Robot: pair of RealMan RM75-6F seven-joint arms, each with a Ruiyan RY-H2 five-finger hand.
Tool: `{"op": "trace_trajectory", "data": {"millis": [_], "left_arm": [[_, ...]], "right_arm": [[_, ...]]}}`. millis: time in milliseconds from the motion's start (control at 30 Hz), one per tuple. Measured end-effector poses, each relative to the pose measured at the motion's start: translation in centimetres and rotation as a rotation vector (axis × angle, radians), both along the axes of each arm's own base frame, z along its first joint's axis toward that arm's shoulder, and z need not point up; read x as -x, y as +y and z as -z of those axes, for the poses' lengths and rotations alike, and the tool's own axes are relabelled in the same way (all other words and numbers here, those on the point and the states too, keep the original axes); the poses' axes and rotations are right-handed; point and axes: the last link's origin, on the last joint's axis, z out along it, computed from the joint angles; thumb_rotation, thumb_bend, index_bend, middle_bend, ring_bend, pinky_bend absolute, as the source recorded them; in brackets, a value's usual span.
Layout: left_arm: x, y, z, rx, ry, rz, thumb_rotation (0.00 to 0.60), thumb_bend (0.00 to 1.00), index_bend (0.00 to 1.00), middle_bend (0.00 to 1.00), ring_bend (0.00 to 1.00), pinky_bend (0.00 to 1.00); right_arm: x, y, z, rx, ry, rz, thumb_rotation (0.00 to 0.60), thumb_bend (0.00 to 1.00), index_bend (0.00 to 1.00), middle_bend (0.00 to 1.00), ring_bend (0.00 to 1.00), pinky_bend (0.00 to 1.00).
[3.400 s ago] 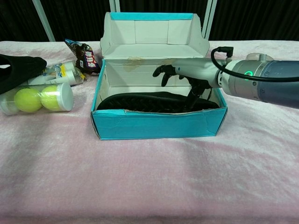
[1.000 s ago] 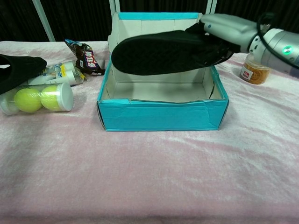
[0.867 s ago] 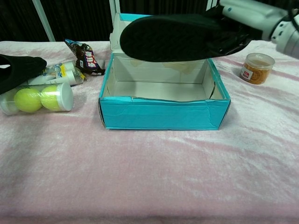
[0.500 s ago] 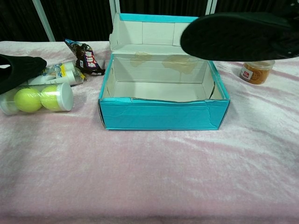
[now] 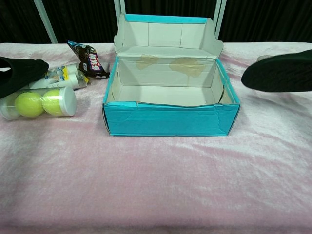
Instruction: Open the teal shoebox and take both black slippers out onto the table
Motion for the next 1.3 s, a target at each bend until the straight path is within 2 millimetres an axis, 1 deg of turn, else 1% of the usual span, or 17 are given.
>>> {"op": "trace_trajectory", "data": {"millis": [33, 67, 100, 133, 167, 200, 233, 367, 500, 533, 600, 667, 767, 833, 1000, 1133, 1300], "left_arm": [[0.0, -0.1, 0.0, 0.000, -0.001, 0.000, 0.600, 0.00, 0.05, 0.13, 0.02, 0.10], [0.0, -0.2, 0.0, -0.001, -0.001, 0.000, 0.600, 0.00, 0.05, 0.13, 0.02, 0.10], [0.0, -0.2, 0.0, -0.001, 0.000, -0.001, 0.600, 0.00, 0.05, 0.13, 0.02, 0.10], [0.0, -0.3, 0.0, -0.001, 0.001, -0.002, 0.600, 0.00, 0.05, 0.13, 0.02, 0.10], [0.1, -0.3, 0.0, -0.001, 0.001, -0.003, 0.600, 0.00, 0.05, 0.13, 0.02, 0.10], [0.1, -0.4, 0.0, -0.001, 0.001, -0.004, 0.600, 0.00, 0.05, 0.13, 0.02, 0.10], [0.1, -0.5, 0.0, -0.001, 0.001, -0.006, 0.600, 0.00, 0.05, 0.13, 0.02, 0.10], [0.6, -1.1, -0.2, -0.010, -0.004, -0.023, 0.600, 0.00, 0.05, 0.13, 0.02, 0.10], [1.4, -1.7, -0.5, -0.019, -0.003, -0.044, 0.600, 0.00, 0.04, 0.13, 0.02, 0.10], [1.5, -1.8, -0.6, -0.022, 0.002, -0.048, 0.600, 0.00, 0.04, 0.13, 0.02, 0.10], [1.8, -2.0, -0.7, -0.027, 0.012, -0.054, 0.600, 0.00, 0.04, 0.13, 0.02, 0.10], [2.0, -2.2, -0.7, -0.032, 0.019, -0.061, 0.600, 0.00, 0.04, 0.13, 0.02, 0.10], [2.2, -2.7, -0.8, -0.029, 0.023, -0.061, 0.600, 0.00, 0.04, 0.13, 0.02, 0.10], [2.2, -3.1, -0.9, -0.030, 0.035, -0.061, 0.600, 0.00, 0.04, 0.13, 0.02, 0.10], [2.5, -4.5, -1.0, -0.030, 0.095, -0.065, 0.600, 0.00, 0.04, 0.12, 0.02, 0.09], [2.7, -6.0, -1.0, -0.031, 0.173, -0.083, 0.600, 0.00, 0.05, 0.12, 0.02, 0.08], [2.5, -8.4, -0.7, -0.051, 0.199, -0.093, 0.600, 0.00, 0.05, 0.12, 0.02, 0.08]], "right_arm": [[-0.1, 0.0, 0.2, -0.005, 0.004, 0.001, 0.600, 0.48, 0.53, 0.30, 0.11, 0.19], [-0.1, -0.1, 0.4, -0.011, 0.009, 0.002, 0.600, 0.45, 0.41, 0.24, 0.06, 0.17], [-0.2, -0.1, 0.6, -0.020, 0.018, 0.004, 0.600, 0.42, 0.32, 0.18, 0.03, 0.16], [-0.3, -0.2, 0.9, -0.030, 0.026, 0.007, 0.600, 0.38, 0.19, 0.10, 0.01, 0.15], [-0.5, -0.2, 1.1, -0.042, 0.036, 0.010, 0.600, 0.35, 0.08, 0.04, 0.00, 0.14], [-0.7, -0.2, 1.5, -0.058, 0.049, 0.014, 0.600, 0.32, 0.02, 0.01, 0.00, 0.14], [-0.9, -0.2, 1.7, -0.069, 0.057, 0.016, 0.600, 0.30, 0.00, 0.00, 0.00, 0.14], [-2.5, 0.1, 2.4, -0.102, 0.060, 0.012, 0.600, 0.28, 0.00, 0.00, 0.00, 0.13], [-3.7, 1.0, 2.1, -0.125, 0.076, 0.006, 0.600, 0.27, 0.00, 0.00, 0.00, 0.13], [-3.9, 1.3, 1.9, -0.127, 0.087, 0.006, 0.600, 0.25, 0.00, 0.00, 0.00, 0.13], [-4.0, 1.8, 1.2, -0.128, 0.114, 0.010, 0.600, 0.18, 0.00, 0.00, 0.00, 0.13], [-3.9, 2.4, 0.5, -0.119, 0.133, 0.020, 0.600, 0.08, 0.00, 0.00, 0.00, 0.13], [-3.9, 3.4, -0.7, -0.087, 0.140, 0.032, 0.600, 0.04, 0.00, 0.00, 0.00, 0.13], [-4.0, 4.0, -1.3, -0.055, 0.125, 0.034, 0.600, 0.07, 0.00, 0.00, 0.00, 0.13], [-4.2, 5.7, -3.3, 0.052, 0.073, 0.033, 0.600, 0.21, 0.00, 0.00, 0.00, 0.13], [-3.8, 7.9, -4.9, 0.138, 0.065, 0.058, 0.600, 0.22, 0.00, 0.00, 0.00, 0.13], [-2.8, 10.3, -5.4, 0.187, 0.099, 0.100, 0.600, 0.22, 0.00, 0.00, 0.00, 0.13]]}}
